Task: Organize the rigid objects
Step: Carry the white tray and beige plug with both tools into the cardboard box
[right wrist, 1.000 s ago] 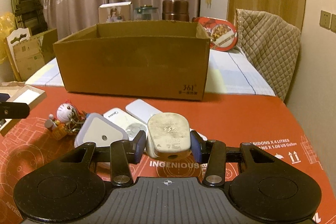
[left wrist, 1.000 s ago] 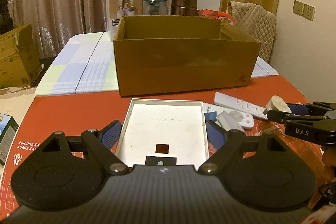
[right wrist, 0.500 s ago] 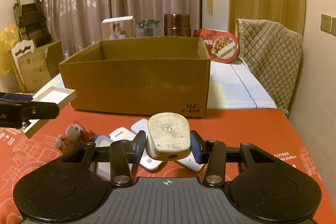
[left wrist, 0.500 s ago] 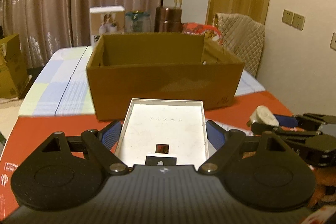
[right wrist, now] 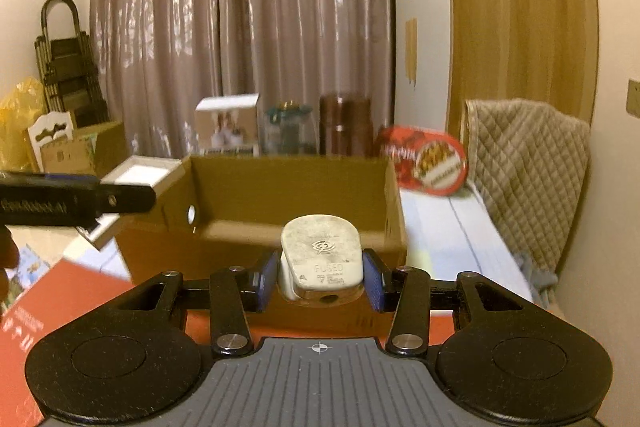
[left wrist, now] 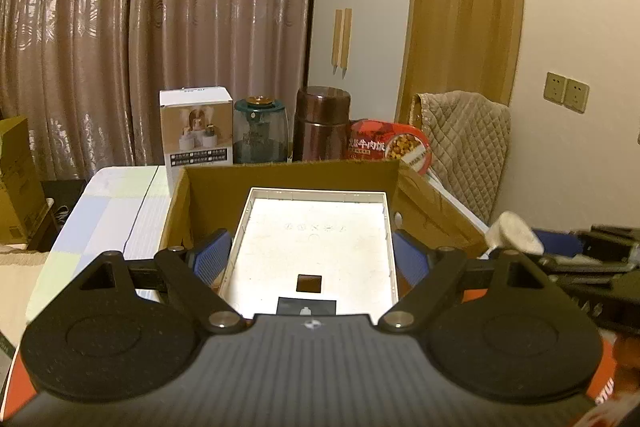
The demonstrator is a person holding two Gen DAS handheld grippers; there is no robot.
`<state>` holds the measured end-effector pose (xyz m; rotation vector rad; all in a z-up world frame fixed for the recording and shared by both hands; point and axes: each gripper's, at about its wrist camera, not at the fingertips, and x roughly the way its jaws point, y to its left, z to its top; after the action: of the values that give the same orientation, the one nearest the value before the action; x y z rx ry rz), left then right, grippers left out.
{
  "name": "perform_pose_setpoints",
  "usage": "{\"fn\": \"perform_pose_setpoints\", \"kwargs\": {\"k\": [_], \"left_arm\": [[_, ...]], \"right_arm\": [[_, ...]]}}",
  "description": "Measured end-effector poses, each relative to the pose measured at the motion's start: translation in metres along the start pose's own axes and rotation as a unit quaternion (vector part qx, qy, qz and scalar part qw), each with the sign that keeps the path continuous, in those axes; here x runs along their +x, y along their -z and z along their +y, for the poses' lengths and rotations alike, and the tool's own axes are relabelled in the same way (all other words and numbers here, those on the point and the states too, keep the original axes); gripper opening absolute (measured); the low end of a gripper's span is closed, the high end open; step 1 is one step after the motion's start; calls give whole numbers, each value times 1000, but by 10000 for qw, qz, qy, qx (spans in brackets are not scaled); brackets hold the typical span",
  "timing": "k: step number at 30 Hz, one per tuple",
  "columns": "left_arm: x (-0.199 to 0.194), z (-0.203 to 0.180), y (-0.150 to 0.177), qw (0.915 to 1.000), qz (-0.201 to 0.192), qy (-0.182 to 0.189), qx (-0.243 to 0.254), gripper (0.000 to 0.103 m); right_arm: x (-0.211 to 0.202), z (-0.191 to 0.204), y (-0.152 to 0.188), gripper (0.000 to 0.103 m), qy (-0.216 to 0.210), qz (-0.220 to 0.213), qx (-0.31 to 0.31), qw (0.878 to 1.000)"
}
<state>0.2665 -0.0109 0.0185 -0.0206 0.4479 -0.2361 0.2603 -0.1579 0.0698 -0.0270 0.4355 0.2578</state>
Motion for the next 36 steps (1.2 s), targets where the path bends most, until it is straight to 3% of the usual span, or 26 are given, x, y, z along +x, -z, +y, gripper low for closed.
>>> {"fn": "perform_pose_setpoints", "kwargs": {"k": [8,18,36], "left_arm": [[48,15,-24,9997,31,112,-202,83],[97,24,-23,9989,312,153,-305,83],[123,26,-8,9980,533,-87,-330,87]], "right_arm": [[50,-10,-41,42,-6,67,-196,9998],[110,-27,-36,42,-2,614,-22,9981],[125,-32,-25,42,-70,768,178,9969]]}}
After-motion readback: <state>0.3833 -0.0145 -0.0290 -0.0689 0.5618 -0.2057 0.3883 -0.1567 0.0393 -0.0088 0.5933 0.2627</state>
